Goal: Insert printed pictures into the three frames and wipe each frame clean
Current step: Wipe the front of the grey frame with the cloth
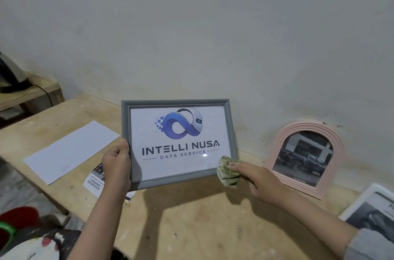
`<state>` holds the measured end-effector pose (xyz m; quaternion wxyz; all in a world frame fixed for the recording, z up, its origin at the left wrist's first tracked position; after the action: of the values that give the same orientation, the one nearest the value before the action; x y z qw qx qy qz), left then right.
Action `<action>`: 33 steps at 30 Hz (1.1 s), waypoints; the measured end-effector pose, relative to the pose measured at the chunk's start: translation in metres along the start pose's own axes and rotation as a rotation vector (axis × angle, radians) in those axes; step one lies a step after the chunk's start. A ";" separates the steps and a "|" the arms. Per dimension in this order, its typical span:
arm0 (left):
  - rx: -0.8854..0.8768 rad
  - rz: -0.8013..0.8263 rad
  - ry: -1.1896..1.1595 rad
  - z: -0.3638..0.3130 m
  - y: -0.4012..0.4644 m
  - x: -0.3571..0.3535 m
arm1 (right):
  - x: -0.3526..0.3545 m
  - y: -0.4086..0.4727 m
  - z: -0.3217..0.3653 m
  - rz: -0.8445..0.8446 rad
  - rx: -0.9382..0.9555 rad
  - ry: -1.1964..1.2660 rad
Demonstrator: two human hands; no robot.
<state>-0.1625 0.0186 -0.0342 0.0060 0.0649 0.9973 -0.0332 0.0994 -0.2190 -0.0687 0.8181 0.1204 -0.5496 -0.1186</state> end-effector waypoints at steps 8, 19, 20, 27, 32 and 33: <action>-0.016 -0.051 -0.054 0.002 -0.013 -0.008 | 0.021 -0.010 -0.015 -0.462 -0.279 0.049; -0.123 -0.065 -0.064 -0.001 -0.039 -0.037 | -0.046 0.014 0.035 -0.476 -0.475 0.224; -0.127 -0.063 -0.066 -0.002 -0.041 -0.039 | -0.050 0.016 0.043 -0.506 -0.470 0.260; -0.079 -0.104 -0.061 -0.001 -0.053 -0.044 | -0.061 0.025 0.094 -0.599 -0.461 0.418; 0.022 -0.105 -0.132 0.018 -0.048 -0.048 | -0.070 0.033 0.126 -0.527 -0.398 0.659; 0.038 -0.096 -0.144 0.020 -0.047 -0.049 | -0.071 0.033 0.129 -0.511 -0.400 0.718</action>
<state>-0.1199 -0.0356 -0.0504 0.0749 0.0147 0.9954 -0.0572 -0.0443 -0.1736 -0.0727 0.9079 0.1251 -0.1518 -0.3702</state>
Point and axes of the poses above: each hand's wrist, its own y-axis towards the middle knuckle, its own x-axis out of the back of the hand, z = x × y, the point moved 6 cm from there along y, towards the middle knuckle, and after that the axes turned 4 degrees about z, right-handed, at the moved point
